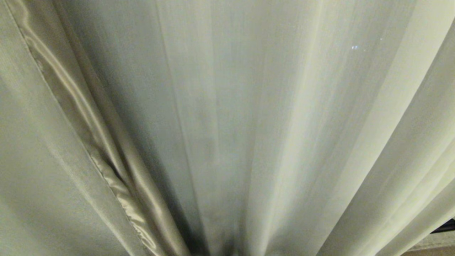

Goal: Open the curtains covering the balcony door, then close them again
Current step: Close the outer curtains on both sides

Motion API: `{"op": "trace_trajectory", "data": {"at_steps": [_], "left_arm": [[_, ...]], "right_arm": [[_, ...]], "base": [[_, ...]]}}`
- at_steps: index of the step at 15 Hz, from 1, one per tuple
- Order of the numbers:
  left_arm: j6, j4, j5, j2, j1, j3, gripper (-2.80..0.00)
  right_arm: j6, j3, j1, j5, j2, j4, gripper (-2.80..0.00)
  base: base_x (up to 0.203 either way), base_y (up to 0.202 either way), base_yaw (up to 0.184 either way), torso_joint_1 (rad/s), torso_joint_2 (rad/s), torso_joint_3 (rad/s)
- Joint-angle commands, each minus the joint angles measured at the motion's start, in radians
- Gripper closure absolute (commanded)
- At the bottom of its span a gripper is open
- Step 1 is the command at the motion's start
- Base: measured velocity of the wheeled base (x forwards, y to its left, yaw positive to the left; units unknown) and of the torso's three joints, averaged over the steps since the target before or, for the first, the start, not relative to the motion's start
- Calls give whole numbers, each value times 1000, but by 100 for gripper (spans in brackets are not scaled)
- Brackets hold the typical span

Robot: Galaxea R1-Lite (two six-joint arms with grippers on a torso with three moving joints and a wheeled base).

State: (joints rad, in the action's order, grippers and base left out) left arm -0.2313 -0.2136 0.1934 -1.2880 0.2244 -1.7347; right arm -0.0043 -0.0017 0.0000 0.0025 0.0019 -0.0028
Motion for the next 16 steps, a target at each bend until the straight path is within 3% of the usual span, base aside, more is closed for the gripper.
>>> {"op": "trace_trajectory", "data": {"at_steps": [1, 16], "left_arm": [[-2, -3, 1, -17, 28, 0, 0], [-2, 18, 1, -94, 147, -10, 0]], "right_arm": [[0, 0, 0, 1, 0, 0, 0], [0, 0, 0, 1, 0, 0, 0]], "base": [[0, 0, 0, 0, 0, 0], [0, 0, 0, 0, 0, 0]]}}
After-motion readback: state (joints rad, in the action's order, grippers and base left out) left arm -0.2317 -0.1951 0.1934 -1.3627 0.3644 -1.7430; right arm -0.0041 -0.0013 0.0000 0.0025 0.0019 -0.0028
